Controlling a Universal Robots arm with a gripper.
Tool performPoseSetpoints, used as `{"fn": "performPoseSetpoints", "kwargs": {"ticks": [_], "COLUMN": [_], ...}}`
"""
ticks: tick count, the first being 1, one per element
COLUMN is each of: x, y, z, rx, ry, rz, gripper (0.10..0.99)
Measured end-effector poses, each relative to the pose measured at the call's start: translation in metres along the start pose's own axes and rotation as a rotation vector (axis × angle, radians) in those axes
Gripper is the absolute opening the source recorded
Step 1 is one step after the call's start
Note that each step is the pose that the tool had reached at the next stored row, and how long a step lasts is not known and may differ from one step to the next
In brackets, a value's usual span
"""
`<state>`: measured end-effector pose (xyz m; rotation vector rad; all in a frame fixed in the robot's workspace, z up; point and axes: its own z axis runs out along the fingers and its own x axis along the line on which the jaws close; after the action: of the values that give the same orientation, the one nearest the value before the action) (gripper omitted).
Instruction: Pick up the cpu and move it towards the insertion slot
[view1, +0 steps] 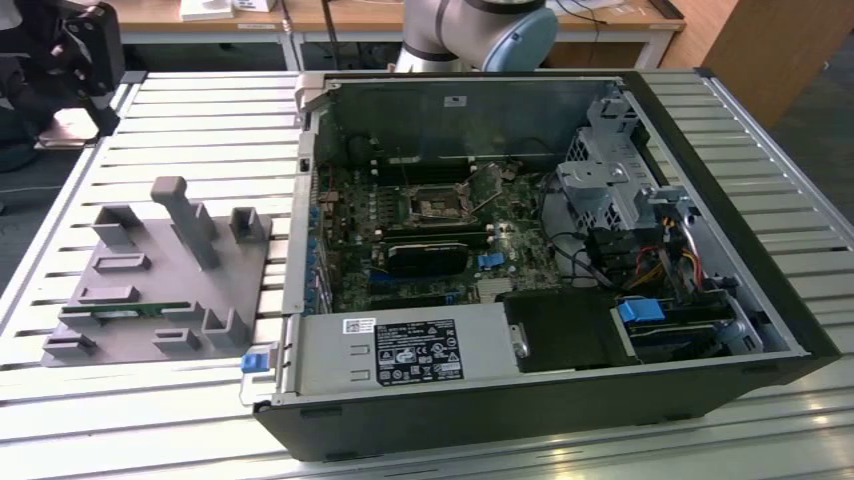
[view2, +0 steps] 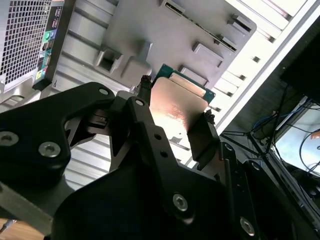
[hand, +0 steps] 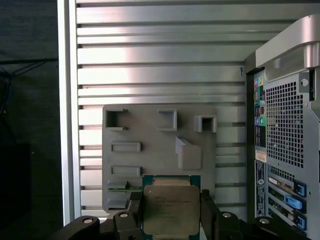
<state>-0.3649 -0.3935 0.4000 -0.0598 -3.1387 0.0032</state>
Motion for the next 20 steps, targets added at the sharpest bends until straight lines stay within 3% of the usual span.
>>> {"fn": "performPoseSetpoints", "kwargs": {"ticks": [20], "x": [-0.0402], "y": [0.0025], "z": [-0.0001], "rx": [0.0], "ry": [0.0], "rz": [0.0], "gripper": [0.541]}}
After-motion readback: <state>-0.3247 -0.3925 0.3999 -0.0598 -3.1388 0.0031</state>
